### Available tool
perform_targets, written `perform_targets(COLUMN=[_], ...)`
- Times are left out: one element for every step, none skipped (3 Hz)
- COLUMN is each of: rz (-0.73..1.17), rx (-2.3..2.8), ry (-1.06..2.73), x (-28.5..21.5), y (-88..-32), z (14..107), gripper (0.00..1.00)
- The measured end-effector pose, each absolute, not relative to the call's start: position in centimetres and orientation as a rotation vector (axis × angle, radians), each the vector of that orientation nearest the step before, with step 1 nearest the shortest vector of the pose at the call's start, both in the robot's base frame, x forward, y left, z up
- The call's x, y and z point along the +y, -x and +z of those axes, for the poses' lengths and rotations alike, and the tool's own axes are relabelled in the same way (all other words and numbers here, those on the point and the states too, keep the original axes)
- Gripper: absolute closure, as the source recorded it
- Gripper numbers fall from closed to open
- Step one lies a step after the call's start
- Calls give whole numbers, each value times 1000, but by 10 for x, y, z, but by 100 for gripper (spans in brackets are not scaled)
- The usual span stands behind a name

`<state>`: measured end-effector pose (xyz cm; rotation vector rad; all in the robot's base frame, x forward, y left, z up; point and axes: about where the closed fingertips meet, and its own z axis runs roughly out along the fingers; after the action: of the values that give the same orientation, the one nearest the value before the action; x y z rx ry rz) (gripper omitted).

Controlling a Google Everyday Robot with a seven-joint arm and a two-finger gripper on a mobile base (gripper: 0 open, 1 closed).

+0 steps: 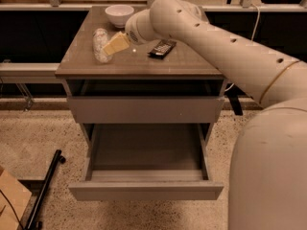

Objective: Place water bottle into middle drawer

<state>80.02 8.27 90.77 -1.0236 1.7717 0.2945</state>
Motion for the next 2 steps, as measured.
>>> perform_targets(rz=[349,420], rx=[1775,1772], ry=[985,992], x=[105,128], y=[-822,-826], z=[892,881], gripper=[0,0])
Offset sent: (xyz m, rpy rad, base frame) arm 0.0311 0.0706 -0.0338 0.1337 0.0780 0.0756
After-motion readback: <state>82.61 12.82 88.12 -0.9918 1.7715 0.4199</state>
